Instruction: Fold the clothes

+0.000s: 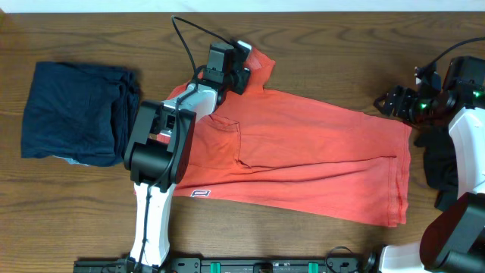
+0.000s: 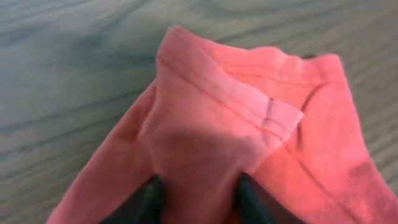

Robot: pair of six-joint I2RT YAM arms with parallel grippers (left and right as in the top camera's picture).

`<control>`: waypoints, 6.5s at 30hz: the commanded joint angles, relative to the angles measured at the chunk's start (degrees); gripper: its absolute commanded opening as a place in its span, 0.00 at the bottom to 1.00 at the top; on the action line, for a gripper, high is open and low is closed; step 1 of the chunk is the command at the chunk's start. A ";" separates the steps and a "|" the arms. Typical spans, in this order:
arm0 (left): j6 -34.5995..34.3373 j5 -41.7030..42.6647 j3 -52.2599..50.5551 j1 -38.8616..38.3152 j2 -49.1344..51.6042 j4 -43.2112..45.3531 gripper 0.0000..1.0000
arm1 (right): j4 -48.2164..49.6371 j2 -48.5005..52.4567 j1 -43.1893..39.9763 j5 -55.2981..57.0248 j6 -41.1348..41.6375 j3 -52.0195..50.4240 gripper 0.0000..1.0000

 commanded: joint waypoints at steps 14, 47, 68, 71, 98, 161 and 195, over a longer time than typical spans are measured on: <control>-0.11 -2.51 0.98 1.55 -9.81 -4.31 0.06 | 0.15 0.33 0.76 2.82 -0.72 -0.37 0.83; -0.13 -7.26 0.98 4.61 -26.82 -47.50 0.06 | 9.81 9.62 0.26 16.26 -0.07 -0.39 0.80; -0.13 -7.23 0.98 4.72 -30.25 -47.50 0.07 | 15.34 20.98 -1.49 26.25 -0.09 -0.39 0.72; -0.13 -7.23 0.98 4.72 -30.25 -47.50 0.06 | 14.14 21.46 -1.53 24.41 -0.31 -0.39 0.72; -4.94 -8.70 0.98 6.84 -44.39 -62.12 0.06 | 6.19 7.39 -6.58 7.04 2.56 -0.04 0.01; -9.66 -12.52 -10.34 10.49 -44.78 -92.11 0.12 | -22.40 0.61 -6.36 31.50 8.96 -6.84 0.73; -15.76 -11.06 -34.71 10.49 -44.76 -68.54 0.61 | -8.81 0.61 -6.36 9.60 4.87 -6.86 0.74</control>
